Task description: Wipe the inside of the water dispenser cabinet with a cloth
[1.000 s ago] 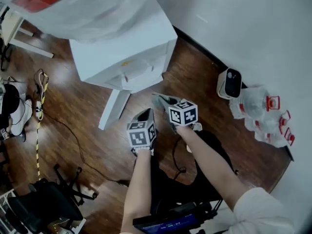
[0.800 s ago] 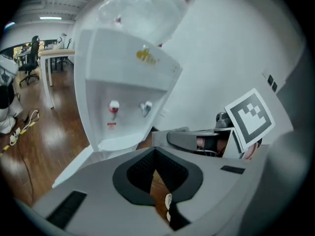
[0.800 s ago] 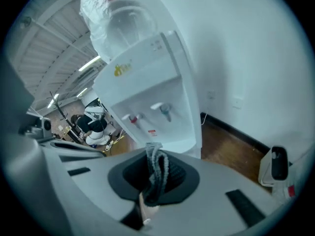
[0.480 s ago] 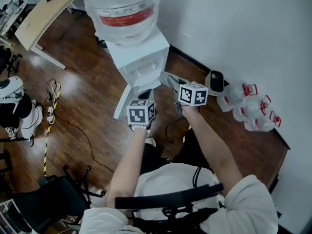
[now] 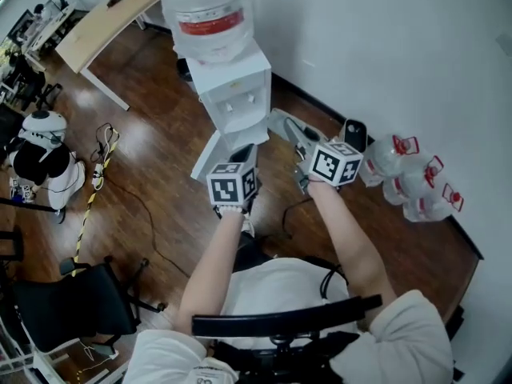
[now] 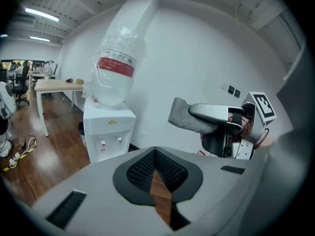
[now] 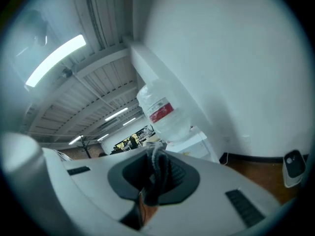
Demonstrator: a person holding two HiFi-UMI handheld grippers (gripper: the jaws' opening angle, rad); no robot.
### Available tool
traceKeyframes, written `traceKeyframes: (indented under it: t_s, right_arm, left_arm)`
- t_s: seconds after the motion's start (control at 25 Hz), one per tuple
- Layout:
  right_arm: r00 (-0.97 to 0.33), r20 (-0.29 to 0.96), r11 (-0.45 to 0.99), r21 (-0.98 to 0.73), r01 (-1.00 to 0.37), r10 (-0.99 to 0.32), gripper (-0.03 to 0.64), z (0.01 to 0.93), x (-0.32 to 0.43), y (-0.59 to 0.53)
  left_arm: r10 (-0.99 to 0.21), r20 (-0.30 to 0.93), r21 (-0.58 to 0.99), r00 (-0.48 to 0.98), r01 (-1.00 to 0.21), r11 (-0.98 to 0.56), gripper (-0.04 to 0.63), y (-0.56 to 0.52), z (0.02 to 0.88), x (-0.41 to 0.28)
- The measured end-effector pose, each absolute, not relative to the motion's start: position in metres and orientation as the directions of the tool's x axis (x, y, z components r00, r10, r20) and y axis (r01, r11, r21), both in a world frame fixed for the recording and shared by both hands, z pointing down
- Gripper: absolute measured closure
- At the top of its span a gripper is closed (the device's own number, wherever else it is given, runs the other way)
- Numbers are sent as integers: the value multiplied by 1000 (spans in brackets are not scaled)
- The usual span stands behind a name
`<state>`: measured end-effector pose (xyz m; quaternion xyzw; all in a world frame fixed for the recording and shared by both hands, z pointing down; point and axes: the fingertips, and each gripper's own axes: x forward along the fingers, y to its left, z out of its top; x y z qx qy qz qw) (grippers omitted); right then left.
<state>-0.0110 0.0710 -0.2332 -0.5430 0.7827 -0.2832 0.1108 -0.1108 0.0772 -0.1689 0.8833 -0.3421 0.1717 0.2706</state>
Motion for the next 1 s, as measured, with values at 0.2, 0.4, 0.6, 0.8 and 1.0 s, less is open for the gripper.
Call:
traceKeyframes:
  t_s: [0.2,0.4,0.6,0.8,1.0]
  right_arm:
    - [-436,97,315,-555,-770,-895,580,-253,17,160]
    - [-460,94,321,-595,-737,-883,580,-257,51,234]
    - [-457,87,321,-597,-735,-885,578,-268,54,284]
    - [-439,51,332,-578,-746,-897,577,-275,45,316]
    - [-403,24,318,-571,-757,-915,578,-280,5,331]
  left_arm:
    - [-585,440,359,681,-730,-581,604,162,-196,-88]
    - [-619,431,352,656,-754,-554,604,237,-213,-64]
    - [-604,429,331,672,-739,-587,604,293,-229,-59]
    - [-564,414,341,714,-697,-631,604,314,-235,-62]
    - [-518,393,344,760,-643,-684,604,321,-244,-87]
